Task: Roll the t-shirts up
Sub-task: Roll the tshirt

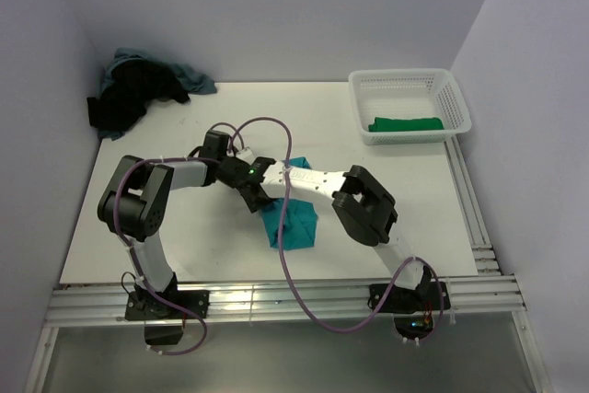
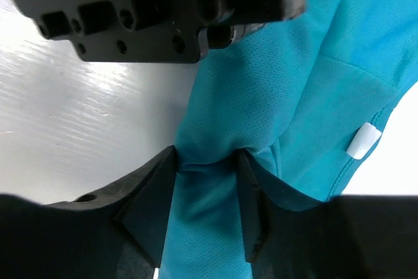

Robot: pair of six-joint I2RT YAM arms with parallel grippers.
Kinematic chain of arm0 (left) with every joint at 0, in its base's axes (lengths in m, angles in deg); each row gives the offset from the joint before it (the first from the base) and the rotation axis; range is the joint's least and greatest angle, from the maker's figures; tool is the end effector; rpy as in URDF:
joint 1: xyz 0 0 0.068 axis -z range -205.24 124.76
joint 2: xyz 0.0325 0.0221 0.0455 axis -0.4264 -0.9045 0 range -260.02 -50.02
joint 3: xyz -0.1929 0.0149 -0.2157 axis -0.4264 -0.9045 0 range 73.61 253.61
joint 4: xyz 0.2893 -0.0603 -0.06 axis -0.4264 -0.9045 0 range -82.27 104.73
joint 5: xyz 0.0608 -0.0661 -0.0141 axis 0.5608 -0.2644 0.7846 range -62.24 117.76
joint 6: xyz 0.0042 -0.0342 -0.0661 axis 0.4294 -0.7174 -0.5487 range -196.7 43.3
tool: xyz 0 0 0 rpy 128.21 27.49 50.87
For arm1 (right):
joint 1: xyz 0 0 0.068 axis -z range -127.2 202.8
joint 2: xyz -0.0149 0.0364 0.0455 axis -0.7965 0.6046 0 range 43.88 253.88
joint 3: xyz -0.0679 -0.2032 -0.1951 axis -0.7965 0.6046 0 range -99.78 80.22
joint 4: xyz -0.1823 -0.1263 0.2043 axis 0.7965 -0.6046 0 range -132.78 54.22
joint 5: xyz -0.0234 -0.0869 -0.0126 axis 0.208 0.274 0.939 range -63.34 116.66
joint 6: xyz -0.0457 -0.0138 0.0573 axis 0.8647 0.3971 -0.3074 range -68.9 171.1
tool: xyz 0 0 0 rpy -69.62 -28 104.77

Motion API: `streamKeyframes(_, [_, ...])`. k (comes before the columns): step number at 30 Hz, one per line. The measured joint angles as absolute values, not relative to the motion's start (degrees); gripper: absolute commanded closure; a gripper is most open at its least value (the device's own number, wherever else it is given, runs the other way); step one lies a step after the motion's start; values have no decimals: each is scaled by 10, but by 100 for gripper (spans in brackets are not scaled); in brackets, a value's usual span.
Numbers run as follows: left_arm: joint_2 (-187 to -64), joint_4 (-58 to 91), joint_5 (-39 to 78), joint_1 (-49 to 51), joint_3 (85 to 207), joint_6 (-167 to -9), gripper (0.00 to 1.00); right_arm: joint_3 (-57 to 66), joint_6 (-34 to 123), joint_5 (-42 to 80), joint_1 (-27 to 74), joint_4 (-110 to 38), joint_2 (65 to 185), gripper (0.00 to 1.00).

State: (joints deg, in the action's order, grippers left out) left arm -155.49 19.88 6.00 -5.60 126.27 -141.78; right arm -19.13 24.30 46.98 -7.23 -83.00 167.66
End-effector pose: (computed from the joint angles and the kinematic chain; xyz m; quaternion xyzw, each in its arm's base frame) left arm 0.3742 -0.1582 0.0945 -0.2908 0.8710 -0.3691 0.1435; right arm 0.2710 0.4264 0.1574 -0.2509 0.9392 -0.0187 0.2337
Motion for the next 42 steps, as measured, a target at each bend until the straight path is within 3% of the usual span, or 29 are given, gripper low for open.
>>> streamKeyframes(1, [-1555,198,60,-56,1263,-1420,100,-191,243,473,-73,-830,1679,62])
streamKeyframes(4, [-1553,197,60,-56,1261,-1424,100,-191,239,482,-75,-830,1687,66])
streamKeyframes(6, [-1551,197,60,-56,1258,-1425,100,-190,239,487,-76,-827,1690,78])
streamKeyframes(7, [-1549,196,60,-56,1257,-1426,99,-188,238,489,-76,-825,1690,90])
streamKeyframes(9, [-1549,196,60,-56,1256,-1426,100,-185,237,495,-76,-820,1690,100])
streamKeyframes(14, [-1548,194,60,-57,1256,-1429,98,-163,238,503,-77,-798,1681,100])
streamKeyframes(17, [-1544,188,58,-60,1255,-1425,74,-106,245,502,-77,-754,1646,100])
streamKeyframes(21, [-1530,146,40,-86,1254,-1397,53,-7,267,502,-77,-700,1582,100])
streamKeyframes(25, [-1538,70,25,-148,1303,-1343,49,78,305,494,-77,-657,1526,100])
streamKeyframes(29, [-1602,18,7,-196,1437,-1278,46,153,350,477,-77,-619,1472,100])
streamKeyframes(42, [-1747,-23,-179,-165,1559,-1164,38,215,421,426,-77,-585,1422,100])
